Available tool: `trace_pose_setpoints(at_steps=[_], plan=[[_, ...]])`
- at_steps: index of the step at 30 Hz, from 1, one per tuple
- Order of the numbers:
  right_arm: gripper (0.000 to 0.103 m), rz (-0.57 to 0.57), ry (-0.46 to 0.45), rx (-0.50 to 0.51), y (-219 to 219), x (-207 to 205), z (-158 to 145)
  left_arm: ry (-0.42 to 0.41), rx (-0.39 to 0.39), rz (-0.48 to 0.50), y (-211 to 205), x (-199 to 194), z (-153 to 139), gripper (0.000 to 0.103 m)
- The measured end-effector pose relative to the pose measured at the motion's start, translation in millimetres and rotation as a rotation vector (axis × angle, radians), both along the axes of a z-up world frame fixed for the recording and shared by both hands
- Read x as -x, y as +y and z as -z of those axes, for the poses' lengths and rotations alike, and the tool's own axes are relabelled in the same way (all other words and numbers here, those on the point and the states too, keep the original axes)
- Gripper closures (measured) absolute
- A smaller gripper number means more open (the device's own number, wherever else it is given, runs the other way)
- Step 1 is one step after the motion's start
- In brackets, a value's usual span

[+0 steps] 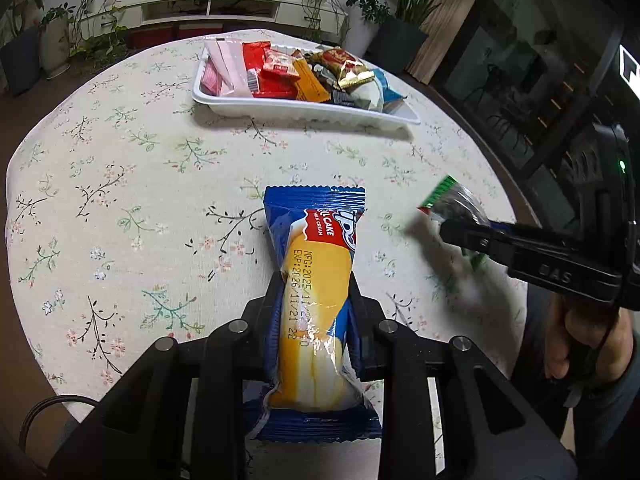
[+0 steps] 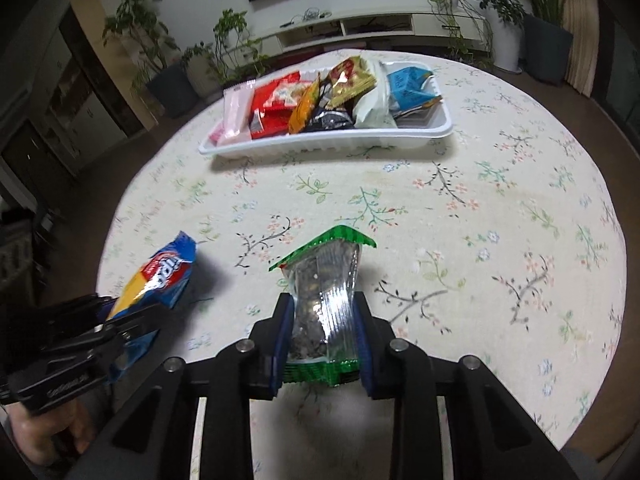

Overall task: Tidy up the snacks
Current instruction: 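Carry both bags into the tray and lower them onto the snacks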

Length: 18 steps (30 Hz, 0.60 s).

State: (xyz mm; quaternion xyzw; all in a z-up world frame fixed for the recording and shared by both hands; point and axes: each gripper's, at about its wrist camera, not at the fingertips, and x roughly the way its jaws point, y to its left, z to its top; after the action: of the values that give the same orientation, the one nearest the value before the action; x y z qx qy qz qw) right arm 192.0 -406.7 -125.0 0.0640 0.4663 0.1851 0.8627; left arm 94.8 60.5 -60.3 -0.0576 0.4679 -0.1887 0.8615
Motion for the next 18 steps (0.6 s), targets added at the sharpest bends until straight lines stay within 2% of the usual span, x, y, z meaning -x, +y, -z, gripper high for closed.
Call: trace_pose_setpoints(at_steps=[12,18], plan=[[0.072,0.098,-0.031,-0.097,-50,3,-24,-0.024,0.053,-0.049,21,-7,-22,0.078],[0.072,0.17,-0.048,-0.128,-84,-13,-39,-0.07,0.068,-0.081,37,-32,-50,0.078]])
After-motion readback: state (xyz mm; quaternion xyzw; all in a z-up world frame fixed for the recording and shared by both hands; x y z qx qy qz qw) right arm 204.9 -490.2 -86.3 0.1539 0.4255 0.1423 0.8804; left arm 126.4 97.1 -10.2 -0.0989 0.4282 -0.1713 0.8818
